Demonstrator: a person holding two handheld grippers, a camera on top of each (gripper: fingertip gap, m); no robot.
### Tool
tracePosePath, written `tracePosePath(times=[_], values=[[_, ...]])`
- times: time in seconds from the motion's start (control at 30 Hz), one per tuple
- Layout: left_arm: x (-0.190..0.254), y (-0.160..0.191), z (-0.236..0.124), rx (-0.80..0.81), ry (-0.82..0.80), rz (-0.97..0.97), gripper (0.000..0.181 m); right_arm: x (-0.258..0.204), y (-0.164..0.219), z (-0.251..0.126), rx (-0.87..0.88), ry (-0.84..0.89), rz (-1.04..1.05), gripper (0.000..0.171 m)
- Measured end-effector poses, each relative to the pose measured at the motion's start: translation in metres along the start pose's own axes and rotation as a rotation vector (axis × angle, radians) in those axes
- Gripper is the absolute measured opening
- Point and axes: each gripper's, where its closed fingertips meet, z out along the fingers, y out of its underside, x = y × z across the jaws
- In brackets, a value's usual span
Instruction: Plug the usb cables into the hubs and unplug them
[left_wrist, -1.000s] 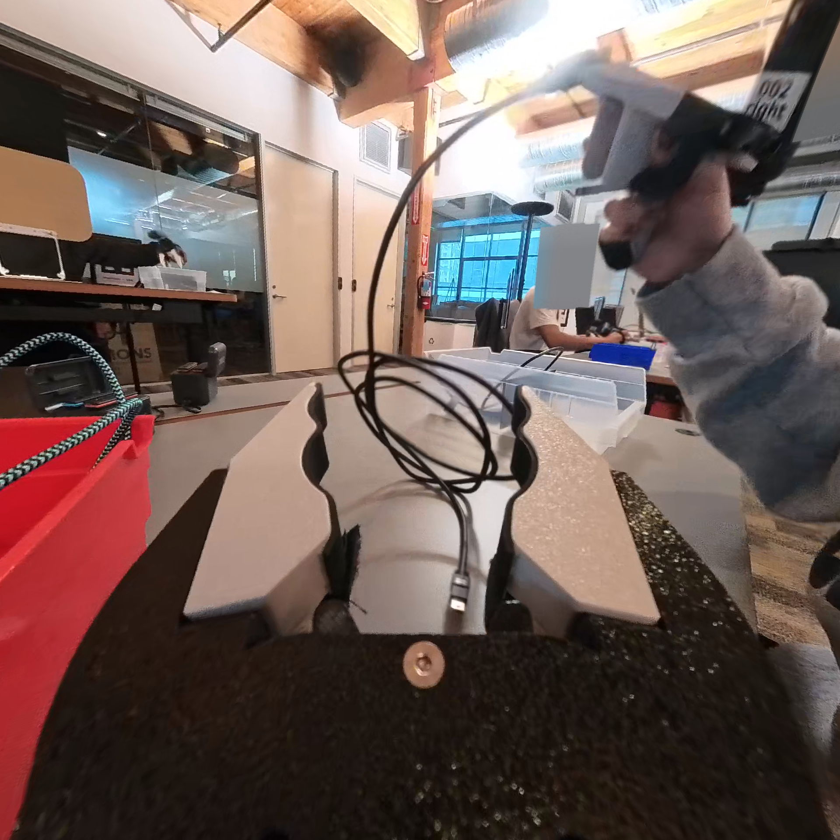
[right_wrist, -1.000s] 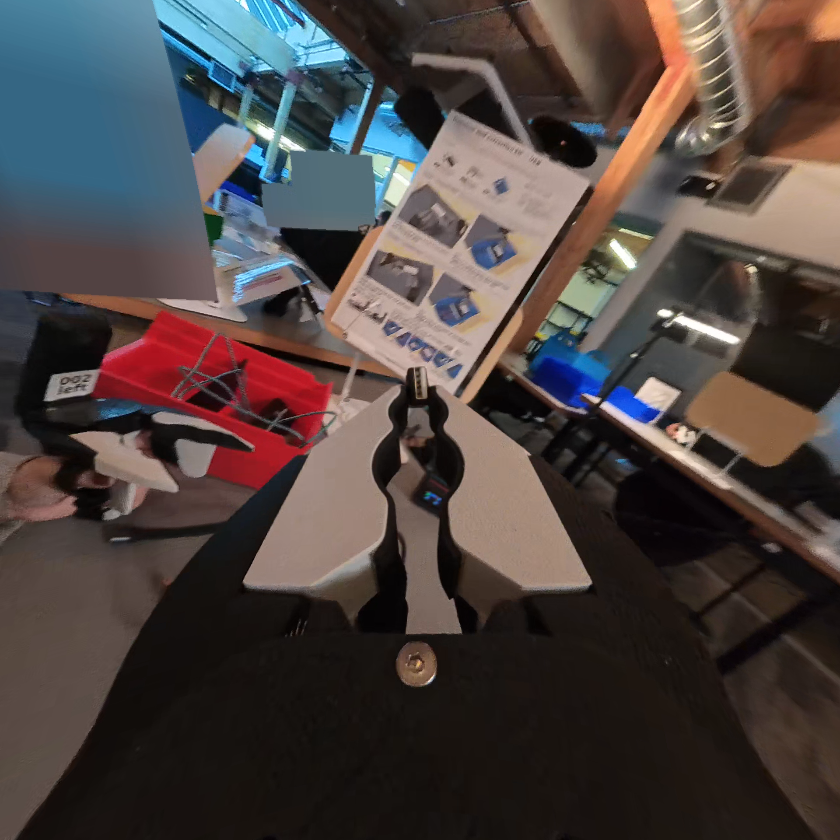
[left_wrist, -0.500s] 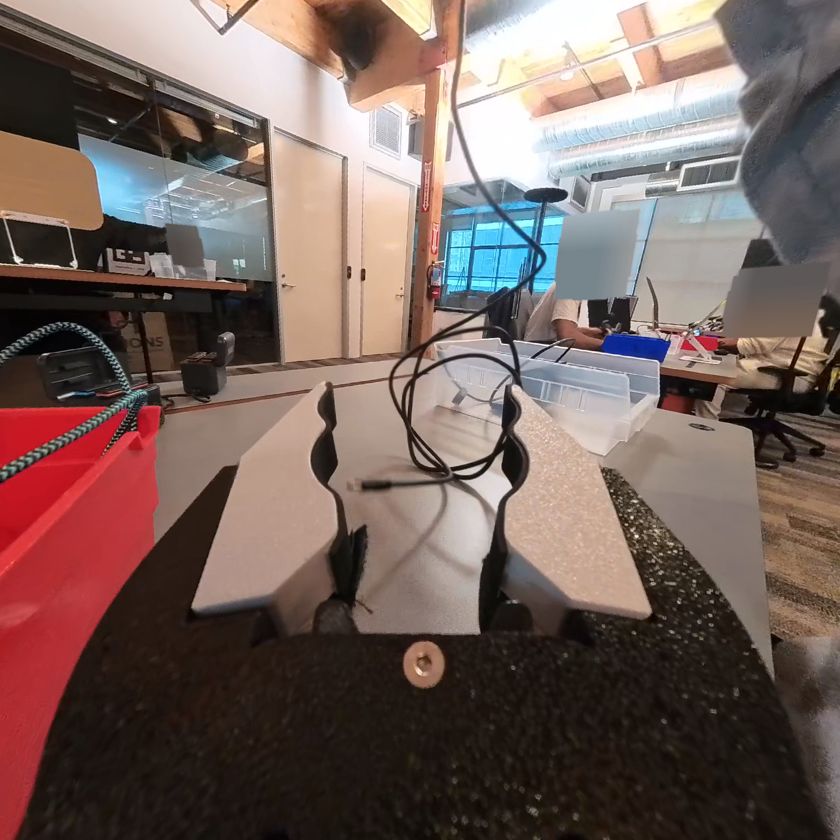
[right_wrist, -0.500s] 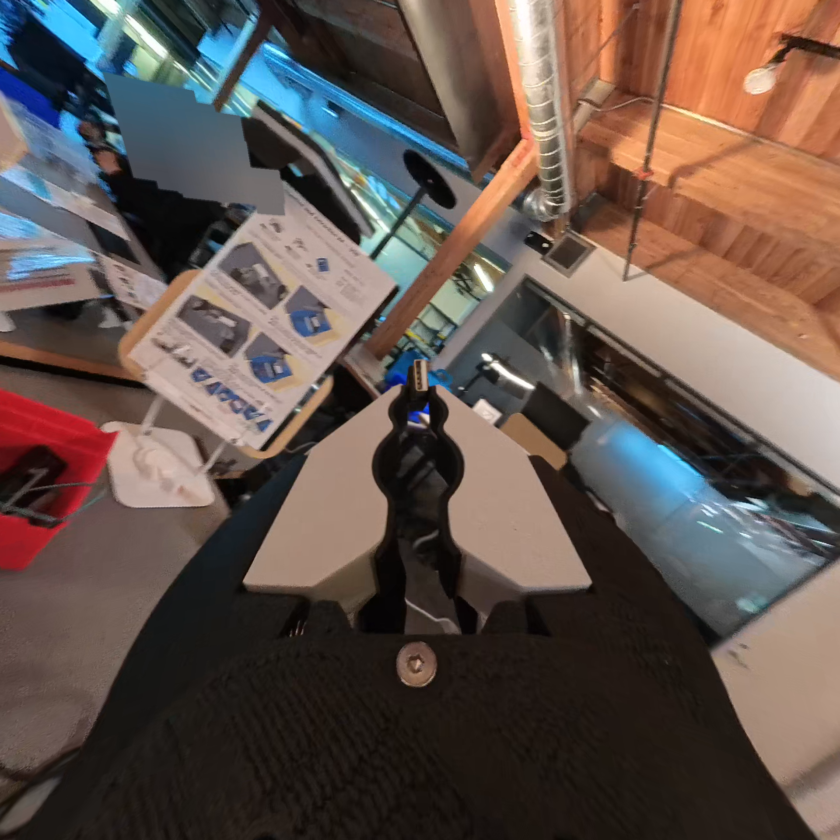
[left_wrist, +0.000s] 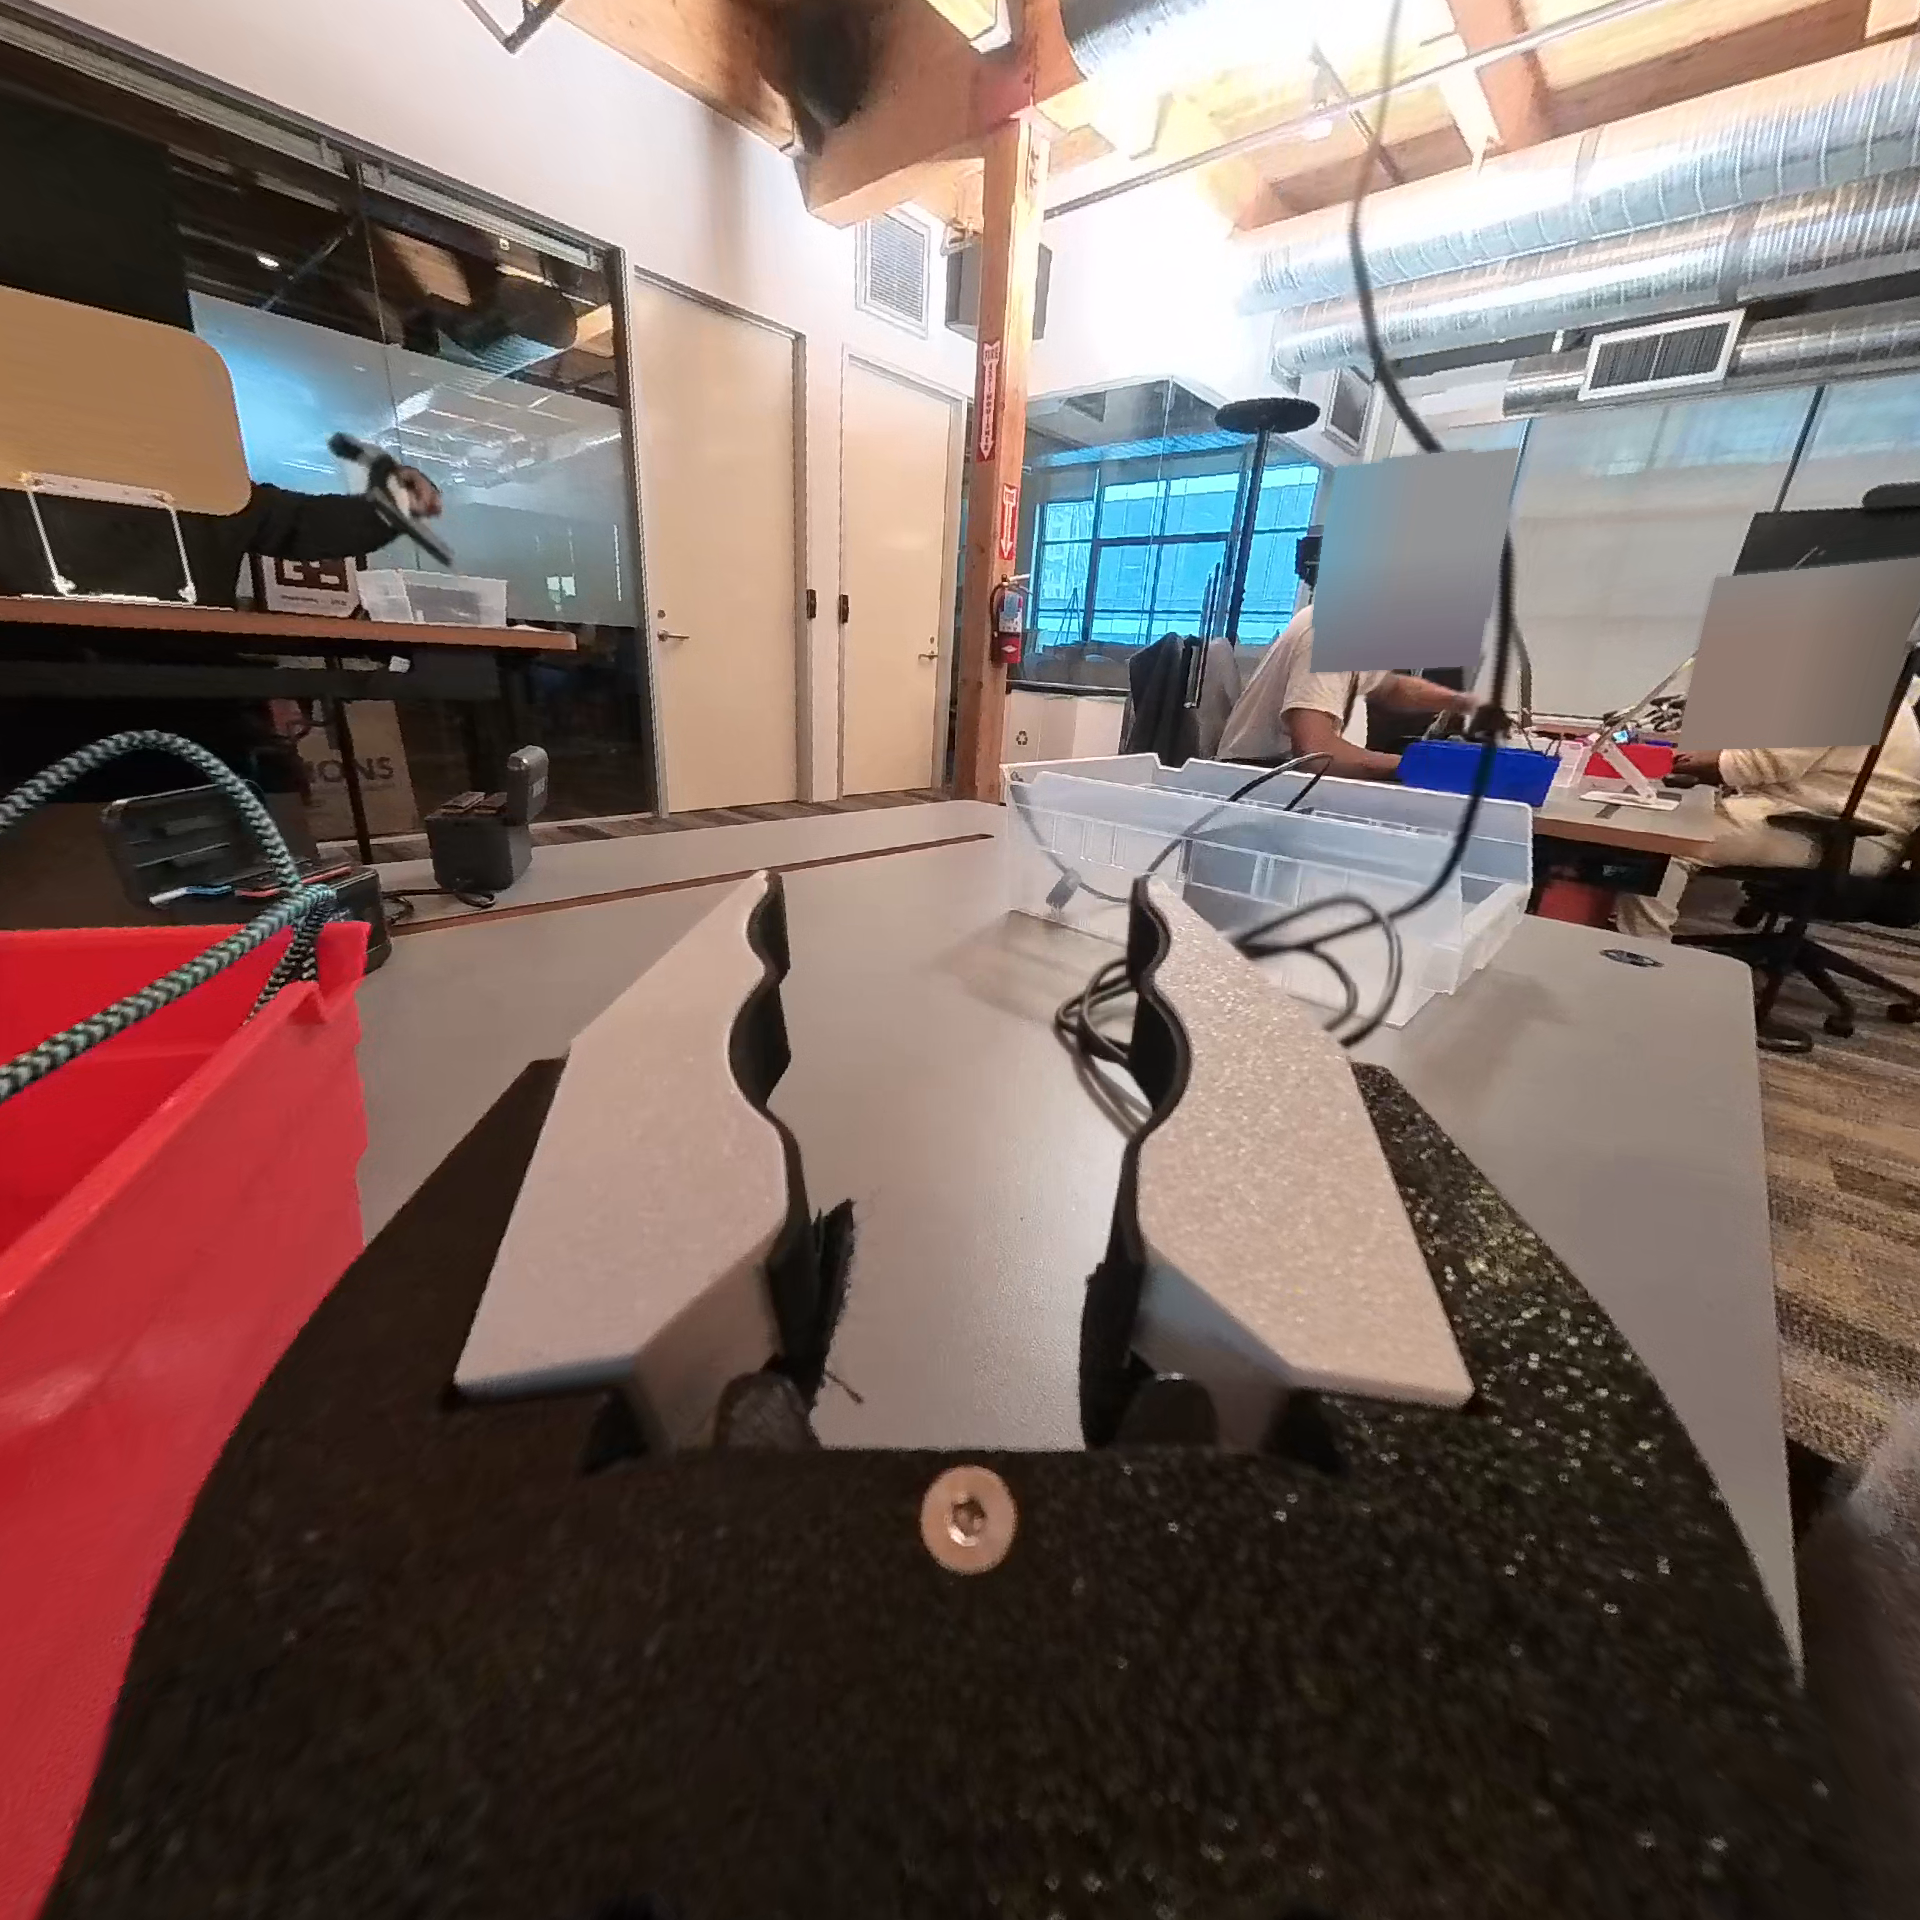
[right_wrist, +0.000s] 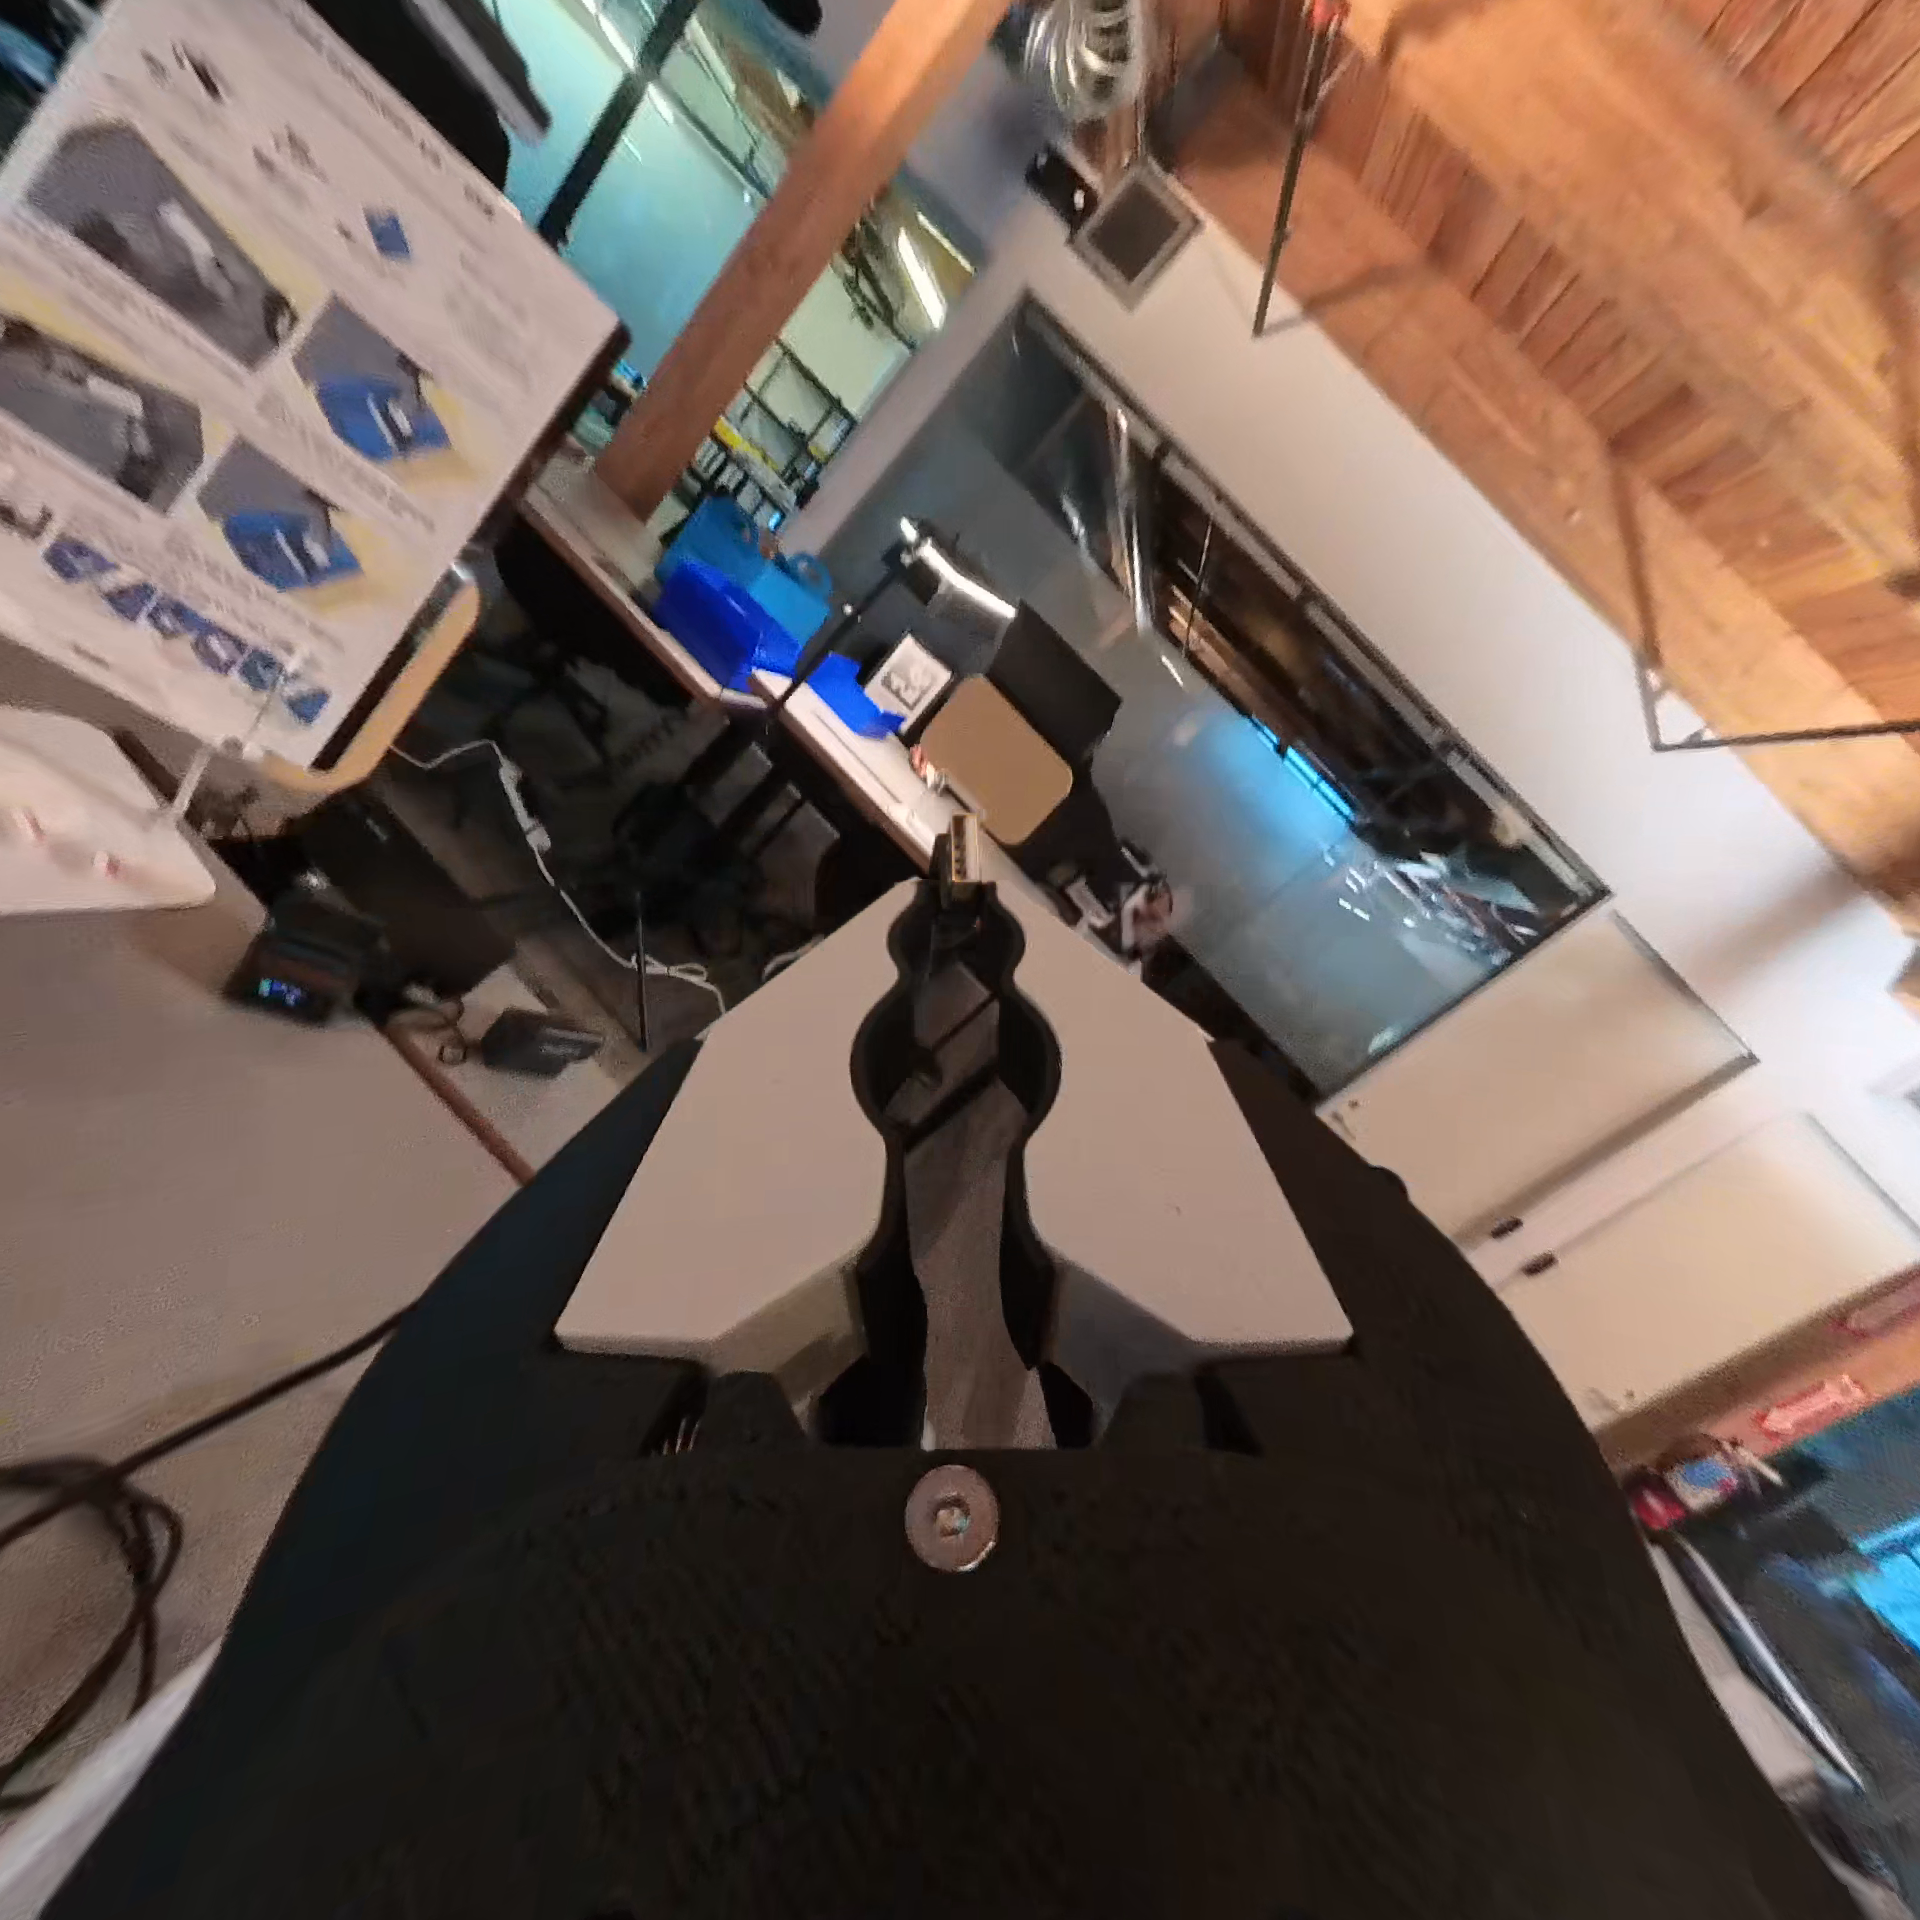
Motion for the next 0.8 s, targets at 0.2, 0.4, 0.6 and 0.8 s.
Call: tracePosePath(times=[0.2,0.4,0.6,0.8], values=[[0.000,0.001,0.000,-0.004,-0.002,0.004,0.063,-0.024,0.057,-0.022,-0.080,-0.036,0.028,0.007],[0.000,0.001,0.001,-0.011,-0.008,0.009,0.063,-0.040,0.065,-0.035,-0.011,-0.096,0.115,0.006],[-0.001,0.010,0.005,-0.081,-0.046,0.029,0.063,-0.075,0.072,-0.061,0.073,-0.156,0.112,0.007],[0.017,0.003,0.024,-0.130,-0.075,0.094,0.061,-0.102,0.107,-0.083,0.061,-0.198,0.099,0.006]])
